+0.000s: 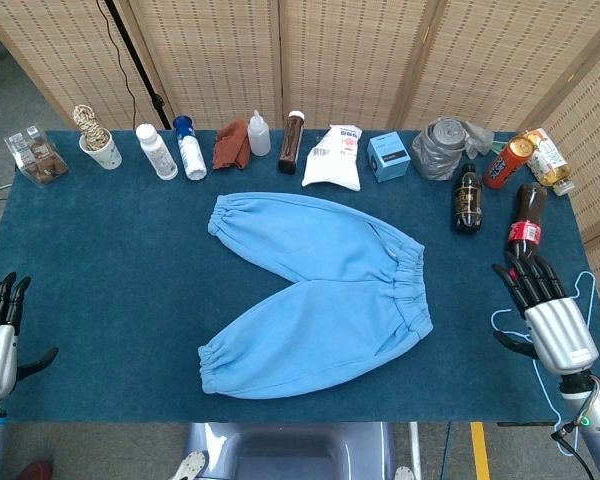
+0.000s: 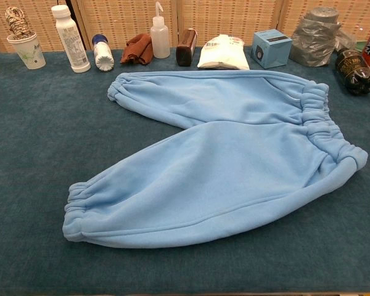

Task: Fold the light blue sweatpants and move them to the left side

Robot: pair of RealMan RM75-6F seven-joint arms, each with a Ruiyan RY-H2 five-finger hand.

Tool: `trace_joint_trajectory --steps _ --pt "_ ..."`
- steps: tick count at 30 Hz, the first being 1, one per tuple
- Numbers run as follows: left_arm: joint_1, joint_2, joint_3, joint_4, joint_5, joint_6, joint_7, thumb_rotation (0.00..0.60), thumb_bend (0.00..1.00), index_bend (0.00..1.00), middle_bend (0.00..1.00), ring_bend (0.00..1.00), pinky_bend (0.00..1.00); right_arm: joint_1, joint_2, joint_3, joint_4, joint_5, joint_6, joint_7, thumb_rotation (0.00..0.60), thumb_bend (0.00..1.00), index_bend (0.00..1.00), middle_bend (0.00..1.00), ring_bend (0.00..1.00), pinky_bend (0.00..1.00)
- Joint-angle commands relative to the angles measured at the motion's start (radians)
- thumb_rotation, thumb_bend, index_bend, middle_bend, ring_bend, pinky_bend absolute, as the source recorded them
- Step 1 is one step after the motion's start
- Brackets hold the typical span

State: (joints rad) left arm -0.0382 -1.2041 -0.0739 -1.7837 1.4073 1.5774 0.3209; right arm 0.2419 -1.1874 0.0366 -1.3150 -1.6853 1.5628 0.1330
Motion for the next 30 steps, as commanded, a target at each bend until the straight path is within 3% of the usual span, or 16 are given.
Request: trace_joint_trajectory --steps 1,6,10,16,23,30 --pt "0.000 0.000 0.000 -0.002 -0.001 -0.002 0.003 0.600 0.00 0.00 0.00 0.00 0.00 0.001 -0.001 -0.003 0.003 -0.003 -0.004 0.001 0.600 0.00 0.00 0.00 0.00 0.00" --pt "-0.001 0.003 0.006 -0.007 0.008 -0.007 0.002 0.600 0.00 0.00 0.00 0.00 0.00 0.008 -0.009 -0.012 0.024 -0.036 0.008 0.029 0.600 0.00 0.00 0.00 0.00 0.01" --pt "-0.002 0.011 0.010 -0.013 0.020 -0.010 -0.003 0.600 0.00 0.00 0.00 0.00 0.00 0.039 -0.043 -0.044 0.097 -0.103 0.003 0.141 0.600 0.00 0.01 0.00 0.00 0.09" --pt "-0.003 0.017 0.007 -0.020 0.008 -0.018 -0.012 0.600 0.00 0.00 0.00 0.00 0.00 0.091 -0.076 -0.086 0.197 -0.190 -0.016 0.201 0.600 0.00 0.05 0.00 0.00 0.12" --pt "-0.004 0.026 0.001 -0.023 -0.005 -0.025 -0.032 0.600 0.00 0.00 0.00 0.00 0.00 0.142 -0.107 -0.130 0.239 -0.283 -0.052 0.117 0.600 0.00 0.05 0.00 0.00 0.12" --pt "-0.005 0.037 -0.002 -0.025 -0.013 -0.034 -0.054 0.600 0.00 0.00 0.00 0.00 0.00 0.185 -0.152 -0.125 0.201 -0.287 -0.128 0.006 0.600 0.00 0.05 0.01 0.00 0.14"
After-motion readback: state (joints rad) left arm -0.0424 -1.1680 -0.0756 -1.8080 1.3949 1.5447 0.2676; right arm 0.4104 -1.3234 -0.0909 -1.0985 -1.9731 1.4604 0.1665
